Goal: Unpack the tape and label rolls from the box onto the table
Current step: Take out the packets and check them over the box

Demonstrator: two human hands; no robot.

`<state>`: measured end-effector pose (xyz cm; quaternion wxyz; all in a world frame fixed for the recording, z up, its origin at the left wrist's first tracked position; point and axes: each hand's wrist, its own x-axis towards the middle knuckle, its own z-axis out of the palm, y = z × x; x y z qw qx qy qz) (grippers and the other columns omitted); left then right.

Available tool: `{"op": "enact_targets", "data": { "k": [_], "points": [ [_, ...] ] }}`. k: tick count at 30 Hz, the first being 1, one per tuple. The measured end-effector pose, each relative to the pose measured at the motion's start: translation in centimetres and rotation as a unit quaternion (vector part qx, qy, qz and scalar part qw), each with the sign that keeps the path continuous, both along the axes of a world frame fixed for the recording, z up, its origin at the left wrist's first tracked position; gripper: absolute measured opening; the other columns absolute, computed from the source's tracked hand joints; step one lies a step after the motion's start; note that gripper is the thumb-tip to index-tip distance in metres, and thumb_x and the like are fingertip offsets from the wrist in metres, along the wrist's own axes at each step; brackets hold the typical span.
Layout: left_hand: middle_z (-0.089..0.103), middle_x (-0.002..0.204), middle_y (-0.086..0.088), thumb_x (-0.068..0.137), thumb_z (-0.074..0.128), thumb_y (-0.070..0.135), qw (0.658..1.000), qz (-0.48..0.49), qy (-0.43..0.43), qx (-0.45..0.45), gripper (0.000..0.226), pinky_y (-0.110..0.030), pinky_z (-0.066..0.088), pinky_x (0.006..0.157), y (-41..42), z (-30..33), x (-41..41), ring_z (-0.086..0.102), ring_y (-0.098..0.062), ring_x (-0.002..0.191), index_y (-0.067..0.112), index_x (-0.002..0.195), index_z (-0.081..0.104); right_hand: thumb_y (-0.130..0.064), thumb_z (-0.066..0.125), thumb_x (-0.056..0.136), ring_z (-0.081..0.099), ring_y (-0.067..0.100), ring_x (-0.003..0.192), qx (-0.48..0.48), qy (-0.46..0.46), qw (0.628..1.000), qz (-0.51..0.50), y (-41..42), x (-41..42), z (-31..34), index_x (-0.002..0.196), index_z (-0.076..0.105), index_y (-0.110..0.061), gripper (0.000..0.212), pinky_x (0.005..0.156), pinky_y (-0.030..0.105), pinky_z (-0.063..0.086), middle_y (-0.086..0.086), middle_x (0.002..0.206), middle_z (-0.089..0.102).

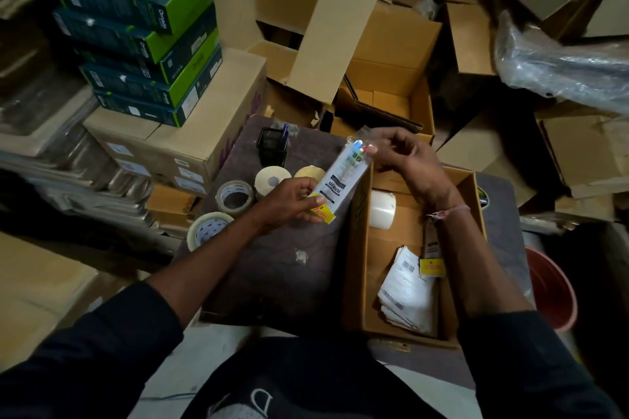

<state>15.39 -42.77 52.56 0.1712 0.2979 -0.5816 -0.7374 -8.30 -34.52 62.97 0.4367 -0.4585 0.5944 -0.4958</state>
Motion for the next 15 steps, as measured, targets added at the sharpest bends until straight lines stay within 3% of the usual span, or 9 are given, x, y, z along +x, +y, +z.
{"op": "enact_targets", "data": {
  "k": [4, 7, 9, 11, 15],
  "points": [
    [0.070, 0.121, -0.018, 0.098, 0.062, 0.004, 0.999, 0.023, -0.013, -0.040, 0.025, -0.041, 0.063, 0.081, -0.1, -1.2, 1.0, 0.072, -0.033, 0.105, -0.008, 0.119, 0.058, -0.008, 0.065, 0.091, 0.066, 0.023, 0.098, -0.094, 0.121, 0.981, -0.119, -0.6, 0.1, 1.1, 0.112, 0.065, -0.005, 0.022, 0.084, 0.032, 0.058, 0.014, 0.108, 0.066],
    [0.069, 0.119, -0.016, 0.098, 0.062, 0.002, 0.997, 0.034, -0.024, -0.062, 0.025, -0.040, 0.063, 0.081, -0.3, -1.7, 1.6, 0.073, -0.031, 0.103, -0.012, 0.116, 0.055, -0.008, 0.062, 0.093, 0.066, 0.016, 0.098, -0.121, 0.241, 0.962, -0.028, -1.0, 0.7, 3.2, 0.105, 0.069, -0.008, 0.014, 0.084, 0.027, 0.058, 0.004, 0.106, 0.068],
    [0.069, 0.120, -0.014, 0.098, 0.061, 0.000, 0.997, 0.034, -0.019, -0.073, 0.024, -0.038, 0.063, 0.082, -0.4, -1.9, 2.0, 0.072, -0.028, 0.104, -0.014, 0.115, 0.053, -0.009, 0.064, 0.091, 0.065, 0.010, 0.097, -0.110, 0.379, 0.918, 0.052, -1.6, 1.3, 3.6, 0.105, 0.071, -0.013, 0.016, 0.084, 0.022, 0.055, -0.001, 0.106, 0.068],
    [0.067, 0.125, -0.016, 0.098, 0.061, 0.000, 0.996, 0.029, -0.009, -0.081, 0.024, -0.037, 0.063, 0.083, -0.6, -2.1, 2.2, 0.071, -0.030, 0.109, -0.015, 0.115, 0.052, -0.008, 0.067, 0.088, 0.064, 0.011, 0.097, -0.093, 0.483, 0.867, 0.086, -2.6, 1.8, 3.4, 0.103, 0.072, -0.015, 0.017, 0.084, 0.028, 0.056, -0.001, 0.107, 0.067],
    [0.067, 0.127, -0.017, 0.099, 0.060, 0.000, 0.996, 0.036, -0.008, -0.083, 0.022, -0.038, 0.063, 0.083, -1.0, -2.3, 2.7, 0.070, -0.034, 0.110, -0.012, 0.115, 0.052, -0.012, 0.073, 0.085, 0.067, 0.010, 0.095, -0.042, 0.476, 0.870, 0.123, -3.6, 2.1, 3.0, 0.097, 0.073, -0.017, 0.012, 0.079, 0.027, 0.060, -0.004, 0.104, 0.069]
  ]
}}
